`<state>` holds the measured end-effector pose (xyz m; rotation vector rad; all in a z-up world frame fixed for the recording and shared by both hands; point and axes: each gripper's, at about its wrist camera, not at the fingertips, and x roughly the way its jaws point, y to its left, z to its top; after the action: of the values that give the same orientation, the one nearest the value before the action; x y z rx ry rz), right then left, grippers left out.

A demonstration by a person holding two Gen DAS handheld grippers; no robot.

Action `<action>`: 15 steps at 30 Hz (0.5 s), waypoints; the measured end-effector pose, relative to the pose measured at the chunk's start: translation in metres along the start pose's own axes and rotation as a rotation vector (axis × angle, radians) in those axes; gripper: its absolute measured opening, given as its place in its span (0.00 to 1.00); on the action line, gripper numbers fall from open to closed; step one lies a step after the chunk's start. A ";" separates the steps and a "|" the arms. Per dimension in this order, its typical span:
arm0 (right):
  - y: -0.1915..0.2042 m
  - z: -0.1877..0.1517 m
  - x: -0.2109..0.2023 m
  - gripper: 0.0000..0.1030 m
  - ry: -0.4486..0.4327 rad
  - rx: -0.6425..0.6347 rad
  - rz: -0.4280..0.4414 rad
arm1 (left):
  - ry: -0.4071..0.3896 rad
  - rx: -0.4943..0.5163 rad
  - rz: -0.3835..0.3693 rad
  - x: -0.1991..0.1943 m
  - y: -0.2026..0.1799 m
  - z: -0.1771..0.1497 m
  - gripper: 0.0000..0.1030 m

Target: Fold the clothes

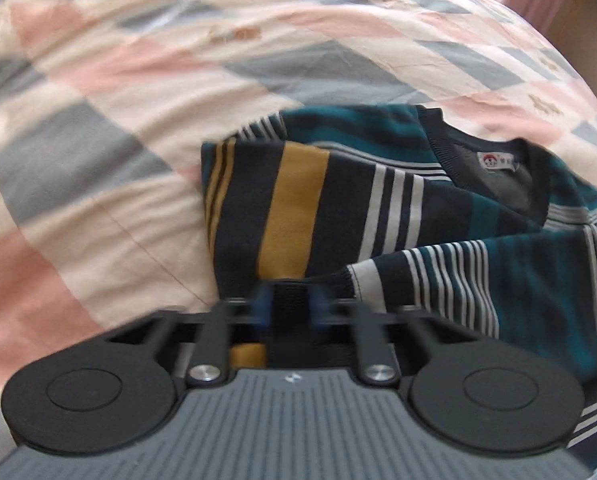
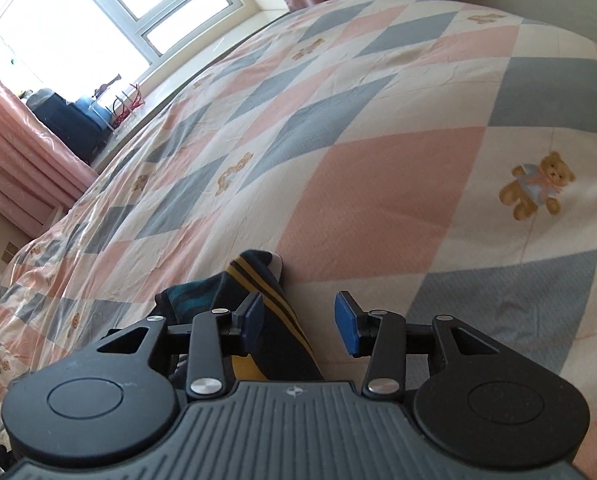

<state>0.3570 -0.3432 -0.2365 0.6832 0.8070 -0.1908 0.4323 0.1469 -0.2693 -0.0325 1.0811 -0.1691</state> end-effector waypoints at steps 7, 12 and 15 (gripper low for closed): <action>0.016 0.054 0.029 0.43 0.105 -0.089 0.025 | -0.099 -0.003 -0.053 -0.029 0.010 -0.010 0.06; 0.024 0.066 0.065 0.06 0.320 -0.078 0.006 | -0.140 -0.032 -0.061 -0.034 0.008 -0.011 0.05; 0.029 0.061 0.065 0.06 0.275 -0.106 -0.039 | -0.197 -0.047 -0.097 -0.048 0.010 -0.016 0.05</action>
<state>0.4499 -0.3533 -0.2392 0.6010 1.0862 -0.0889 0.3974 0.1649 -0.2364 -0.1407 0.8876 -0.2233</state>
